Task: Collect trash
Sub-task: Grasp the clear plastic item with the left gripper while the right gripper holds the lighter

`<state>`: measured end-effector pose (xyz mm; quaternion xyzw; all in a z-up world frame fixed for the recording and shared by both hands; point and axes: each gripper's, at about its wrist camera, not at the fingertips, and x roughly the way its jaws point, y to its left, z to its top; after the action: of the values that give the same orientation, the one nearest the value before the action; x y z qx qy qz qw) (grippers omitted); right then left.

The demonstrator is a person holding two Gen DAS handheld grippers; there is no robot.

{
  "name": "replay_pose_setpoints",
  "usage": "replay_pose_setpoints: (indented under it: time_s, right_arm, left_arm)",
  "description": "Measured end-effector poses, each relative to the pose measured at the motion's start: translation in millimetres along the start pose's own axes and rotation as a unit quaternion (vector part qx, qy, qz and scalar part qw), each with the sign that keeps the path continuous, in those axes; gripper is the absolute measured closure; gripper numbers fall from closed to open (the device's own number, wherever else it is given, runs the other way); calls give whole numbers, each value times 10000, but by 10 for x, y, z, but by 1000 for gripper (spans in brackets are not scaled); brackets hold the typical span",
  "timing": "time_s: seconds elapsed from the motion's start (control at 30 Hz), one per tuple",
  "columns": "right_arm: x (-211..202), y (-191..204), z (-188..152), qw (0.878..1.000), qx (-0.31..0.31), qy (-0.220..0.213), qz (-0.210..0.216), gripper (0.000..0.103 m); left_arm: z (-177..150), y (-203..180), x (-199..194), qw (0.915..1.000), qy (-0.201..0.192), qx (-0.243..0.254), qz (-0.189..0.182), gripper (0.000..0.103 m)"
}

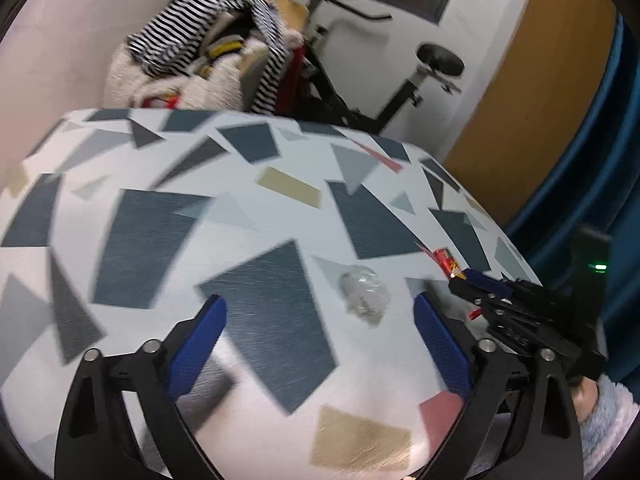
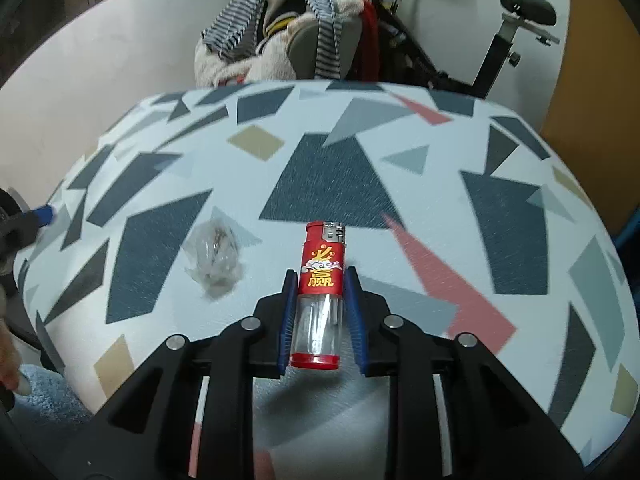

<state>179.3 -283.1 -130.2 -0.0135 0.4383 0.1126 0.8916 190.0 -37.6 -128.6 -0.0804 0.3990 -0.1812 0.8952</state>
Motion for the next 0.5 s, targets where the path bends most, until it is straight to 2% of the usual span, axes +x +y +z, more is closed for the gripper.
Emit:
replay_pose_setpoints:
  time_s: [0.2, 0.37, 0.4, 0.43, 0.5]
  right_arm:
    - [-194, -3, 64, 9997, 26, -239, -54, 76]
    - [-385, -93, 44, 9992, 95, -391, -51, 77]
    - [-412, -111, 31, 9991, 108, -398, -46, 77]
    - [-437, -125, 22, 9991, 126, -403, -39, 77]
    - [-479, -148, 8, 9990, 145, -418, -25, 77]
  left_arm:
    - [41, -303, 581, 9983, 528, 228, 33, 25]
    - [74, -388, 911, 9960, 809, 283, 245, 41]
    - [73, -386, 965, 9955, 873, 269, 262, 50]
    - [69, -382, 990, 9953, 916, 261, 201, 69]
    - [70, -394, 975, 9956, 873, 326, 125, 73]
